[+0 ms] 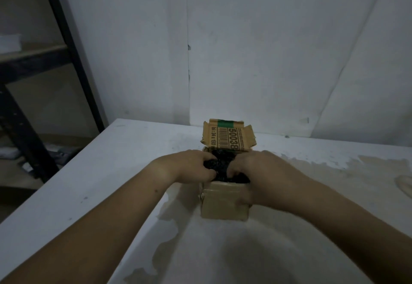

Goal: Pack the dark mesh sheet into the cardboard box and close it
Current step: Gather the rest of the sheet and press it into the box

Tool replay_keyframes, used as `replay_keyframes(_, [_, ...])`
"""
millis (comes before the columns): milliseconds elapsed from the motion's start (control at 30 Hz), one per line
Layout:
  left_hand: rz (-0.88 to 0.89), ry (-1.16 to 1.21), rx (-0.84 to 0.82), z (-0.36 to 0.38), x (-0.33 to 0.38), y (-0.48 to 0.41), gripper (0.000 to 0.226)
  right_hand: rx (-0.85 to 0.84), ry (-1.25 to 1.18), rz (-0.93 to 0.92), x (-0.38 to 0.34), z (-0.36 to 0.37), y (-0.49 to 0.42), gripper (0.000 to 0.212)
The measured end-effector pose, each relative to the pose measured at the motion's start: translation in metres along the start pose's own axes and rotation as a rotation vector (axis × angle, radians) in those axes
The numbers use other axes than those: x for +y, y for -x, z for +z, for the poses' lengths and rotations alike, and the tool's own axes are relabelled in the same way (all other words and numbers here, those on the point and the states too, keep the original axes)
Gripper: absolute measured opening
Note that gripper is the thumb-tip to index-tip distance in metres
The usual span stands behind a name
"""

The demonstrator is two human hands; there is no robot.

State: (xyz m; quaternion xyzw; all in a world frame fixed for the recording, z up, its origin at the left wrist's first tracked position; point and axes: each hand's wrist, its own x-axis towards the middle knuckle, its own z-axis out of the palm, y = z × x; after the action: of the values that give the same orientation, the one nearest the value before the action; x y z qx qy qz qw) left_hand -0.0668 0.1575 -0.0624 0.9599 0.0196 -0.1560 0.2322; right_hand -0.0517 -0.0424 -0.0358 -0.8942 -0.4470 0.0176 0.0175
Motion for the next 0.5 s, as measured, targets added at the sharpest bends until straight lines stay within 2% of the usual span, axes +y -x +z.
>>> replay_keyframes(133, [0.022,0.015,0.004,0.000,-0.002,0.003,0.043,0.141,0.067,-0.021,-0.009,0.025,0.000,0.022])
replay_keyframes(333, [0.091,-0.040,0.169,-0.003,-0.004,0.009,0.057,0.221,0.046,-0.008,-0.007,0.036,0.007,0.019])
replay_keyframes(400, [0.086,0.006,0.159,-0.007,-0.006,0.011,0.054,0.237,-0.017,0.024,-0.006,0.038,0.012,0.017])
replay_keyframes(500, [0.038,-0.049,0.076,-0.009,-0.005,0.013,0.056,0.250,-0.115,0.058,-0.004,0.039,0.015,0.024])
